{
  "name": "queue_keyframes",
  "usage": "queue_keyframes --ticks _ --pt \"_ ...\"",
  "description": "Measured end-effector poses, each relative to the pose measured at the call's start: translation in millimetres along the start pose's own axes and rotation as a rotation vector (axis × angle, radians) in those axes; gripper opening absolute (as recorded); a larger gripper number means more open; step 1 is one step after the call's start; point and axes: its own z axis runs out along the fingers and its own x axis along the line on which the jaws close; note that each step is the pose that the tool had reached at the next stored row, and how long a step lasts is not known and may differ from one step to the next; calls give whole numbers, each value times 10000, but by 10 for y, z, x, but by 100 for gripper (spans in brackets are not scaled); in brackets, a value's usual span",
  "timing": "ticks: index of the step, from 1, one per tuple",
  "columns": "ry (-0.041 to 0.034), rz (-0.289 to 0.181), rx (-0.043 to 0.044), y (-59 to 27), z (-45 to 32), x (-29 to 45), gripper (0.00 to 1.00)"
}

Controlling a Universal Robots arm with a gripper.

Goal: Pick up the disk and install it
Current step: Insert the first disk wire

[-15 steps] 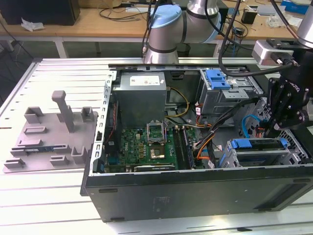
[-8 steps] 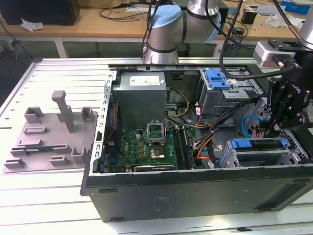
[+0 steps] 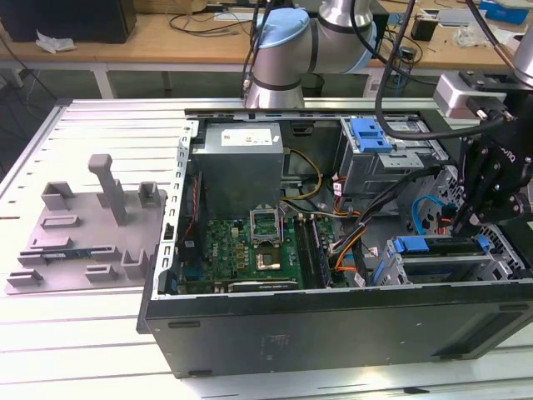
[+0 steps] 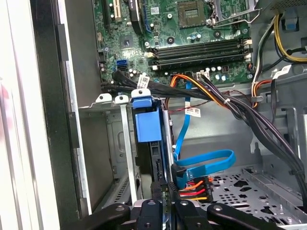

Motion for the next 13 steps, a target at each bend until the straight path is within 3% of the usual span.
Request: queue_keyframes --ticks 4,7,8,9,13 --pt "-45 -13 25 1 1 12 17" --pt "-221 -14 6 3 3 36 17" --pt "-337 -14 -7 3 4 47 17" --pt "-377 -15 -12 3 4 50 17" --pt "-377 -14 -11 3 4 50 17"
